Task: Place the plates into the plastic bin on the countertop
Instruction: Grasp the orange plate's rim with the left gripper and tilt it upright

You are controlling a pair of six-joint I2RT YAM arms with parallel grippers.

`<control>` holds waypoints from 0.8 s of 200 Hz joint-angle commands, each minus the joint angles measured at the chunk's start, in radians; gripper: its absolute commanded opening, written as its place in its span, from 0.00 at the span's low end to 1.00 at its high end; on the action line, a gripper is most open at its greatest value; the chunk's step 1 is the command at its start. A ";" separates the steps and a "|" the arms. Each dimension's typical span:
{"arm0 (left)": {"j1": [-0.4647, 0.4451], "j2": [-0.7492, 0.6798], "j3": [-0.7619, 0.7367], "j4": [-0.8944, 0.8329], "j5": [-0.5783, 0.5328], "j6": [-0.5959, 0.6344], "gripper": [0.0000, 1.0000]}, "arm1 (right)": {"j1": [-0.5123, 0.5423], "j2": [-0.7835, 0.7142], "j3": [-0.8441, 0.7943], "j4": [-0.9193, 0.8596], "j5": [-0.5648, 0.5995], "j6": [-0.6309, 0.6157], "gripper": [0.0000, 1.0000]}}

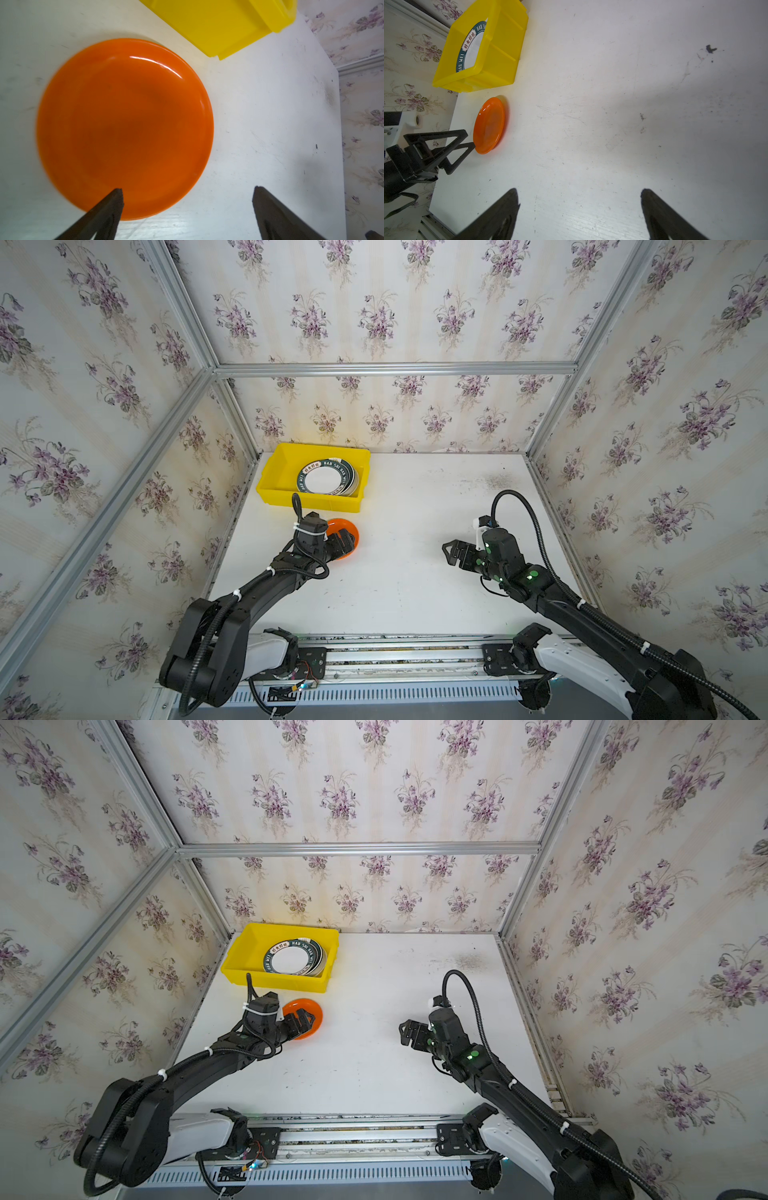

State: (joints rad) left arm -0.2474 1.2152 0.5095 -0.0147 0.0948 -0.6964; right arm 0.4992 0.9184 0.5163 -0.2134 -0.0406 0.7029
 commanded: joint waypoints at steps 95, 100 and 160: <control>0.302 0.096 -0.155 0.244 0.188 -0.090 0.63 | -0.004 -0.015 -0.014 0.076 -0.072 0.041 0.94; 0.306 0.117 -0.154 0.262 0.199 -0.100 0.63 | -0.005 -0.021 -0.018 0.078 -0.074 0.044 0.94; 0.320 0.257 -0.109 0.349 0.261 -0.117 0.35 | -0.008 -0.122 -0.054 0.026 -0.032 0.053 0.94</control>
State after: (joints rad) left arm 0.0719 1.4517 0.3908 0.3645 0.3275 -0.7994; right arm 0.4931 0.8261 0.4736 -0.1776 -0.0998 0.7444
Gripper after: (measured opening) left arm 0.377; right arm 0.938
